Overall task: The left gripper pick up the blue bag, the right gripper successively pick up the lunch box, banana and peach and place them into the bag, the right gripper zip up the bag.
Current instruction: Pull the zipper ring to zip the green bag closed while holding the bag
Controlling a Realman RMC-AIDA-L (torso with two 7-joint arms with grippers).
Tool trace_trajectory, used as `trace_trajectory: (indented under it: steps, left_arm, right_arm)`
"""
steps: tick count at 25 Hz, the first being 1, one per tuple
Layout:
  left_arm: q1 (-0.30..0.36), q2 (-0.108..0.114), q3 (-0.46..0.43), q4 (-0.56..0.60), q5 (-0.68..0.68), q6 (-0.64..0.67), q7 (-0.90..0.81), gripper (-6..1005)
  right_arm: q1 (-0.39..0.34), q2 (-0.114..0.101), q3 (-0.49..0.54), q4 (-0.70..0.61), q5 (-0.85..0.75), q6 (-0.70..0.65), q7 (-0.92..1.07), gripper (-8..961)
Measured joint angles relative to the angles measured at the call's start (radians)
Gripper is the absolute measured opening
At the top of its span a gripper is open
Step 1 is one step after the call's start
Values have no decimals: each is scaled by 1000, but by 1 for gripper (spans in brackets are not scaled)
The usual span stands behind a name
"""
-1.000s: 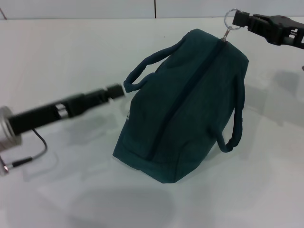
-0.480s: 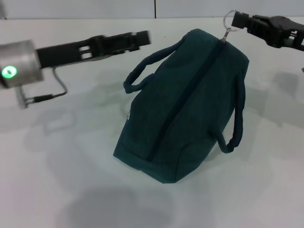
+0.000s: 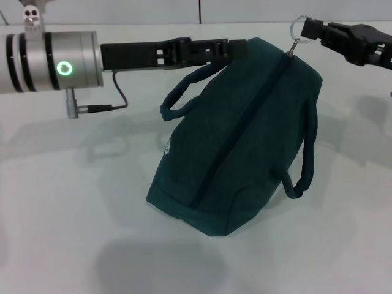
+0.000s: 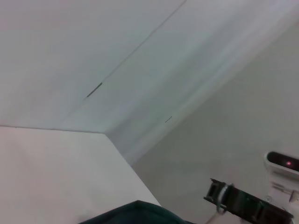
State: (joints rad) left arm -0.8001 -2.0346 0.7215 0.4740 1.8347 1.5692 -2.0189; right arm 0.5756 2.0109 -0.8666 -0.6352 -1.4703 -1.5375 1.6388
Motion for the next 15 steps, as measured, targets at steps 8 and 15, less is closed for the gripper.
trace_trajectory:
  steps: [8,15]
  left_arm:
    - [-30,-27,2,0,50,-40,-30,782]
    - [-37,-34,3,0,61,-59,-27,665]
  right_arm:
    - [-13,0,0,2,18,-18,-12,13]
    - [-21,0,0,2,23,-30,-16,13]
